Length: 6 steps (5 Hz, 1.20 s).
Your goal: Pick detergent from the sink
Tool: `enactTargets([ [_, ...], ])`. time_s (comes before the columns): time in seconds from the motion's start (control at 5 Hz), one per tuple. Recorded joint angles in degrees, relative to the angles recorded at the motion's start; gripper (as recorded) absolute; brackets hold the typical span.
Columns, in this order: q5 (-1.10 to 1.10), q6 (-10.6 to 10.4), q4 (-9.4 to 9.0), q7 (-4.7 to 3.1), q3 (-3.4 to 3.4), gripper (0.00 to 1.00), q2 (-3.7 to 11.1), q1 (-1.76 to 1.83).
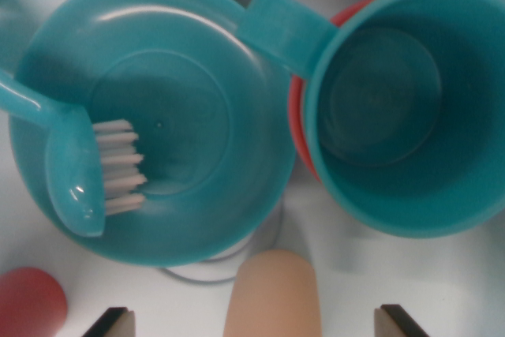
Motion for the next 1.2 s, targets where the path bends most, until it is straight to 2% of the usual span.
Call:
enactTargets([
  [0.2,0.00,0.00,0.00,0.00,0.00,0.00,0.00,0.00],
  [0.4,0.00,0.00,0.00,0.00,0.00,1.00,0.00,0.00],
  [1.2,-0.01,0.28,0.22,0.01,0.00,1.00,-0.06,0.00],
])
